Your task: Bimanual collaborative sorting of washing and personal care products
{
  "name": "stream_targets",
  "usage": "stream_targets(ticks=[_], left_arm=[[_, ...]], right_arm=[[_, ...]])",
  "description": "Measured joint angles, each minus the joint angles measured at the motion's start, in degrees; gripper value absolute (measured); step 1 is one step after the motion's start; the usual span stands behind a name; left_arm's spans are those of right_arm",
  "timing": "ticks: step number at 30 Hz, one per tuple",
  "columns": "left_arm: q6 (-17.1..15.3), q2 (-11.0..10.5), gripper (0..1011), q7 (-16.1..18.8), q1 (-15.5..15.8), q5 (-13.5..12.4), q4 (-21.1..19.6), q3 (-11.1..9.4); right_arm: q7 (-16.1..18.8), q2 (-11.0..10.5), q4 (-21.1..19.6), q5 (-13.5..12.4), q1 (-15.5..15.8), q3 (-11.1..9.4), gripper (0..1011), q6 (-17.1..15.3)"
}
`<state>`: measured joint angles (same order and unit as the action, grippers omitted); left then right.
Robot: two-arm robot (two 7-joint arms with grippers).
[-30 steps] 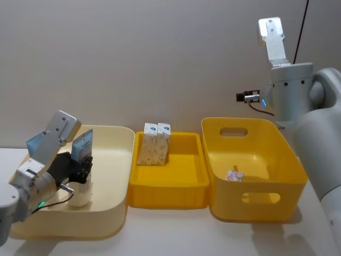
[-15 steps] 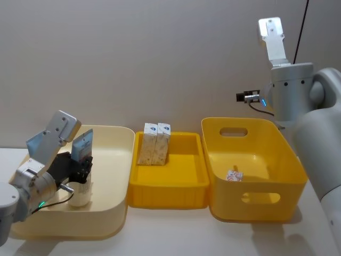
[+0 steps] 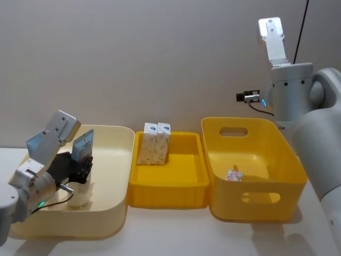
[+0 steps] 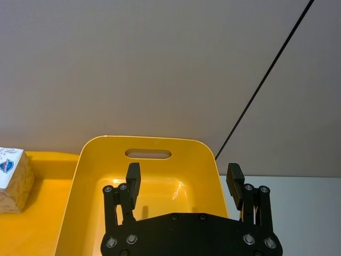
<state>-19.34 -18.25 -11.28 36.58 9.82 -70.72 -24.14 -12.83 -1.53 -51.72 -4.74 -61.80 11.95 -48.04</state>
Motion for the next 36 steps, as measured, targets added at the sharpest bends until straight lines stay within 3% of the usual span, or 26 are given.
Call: stream_targets(ticks=[7,17,36], left_arm=[[0.6,-0.2,277,-0.1,-0.7,0.2,-1.4,0.8],[3.9,-0.1,278,-2.6,-1.2,2.6,-3.7,2.9],[6.8,0.5,277,-6.5,-0.6,4.8,-3.8,4.9]], right_arm=[[0.0,0.0,0.0,0.0,0.0,0.0,1001,0.0],[0.0,0.0,0.0,0.0,0.0,0.0,1001,0.0],[0.0,0.0,0.0,0.0,0.0,0.0,1001,0.0]])
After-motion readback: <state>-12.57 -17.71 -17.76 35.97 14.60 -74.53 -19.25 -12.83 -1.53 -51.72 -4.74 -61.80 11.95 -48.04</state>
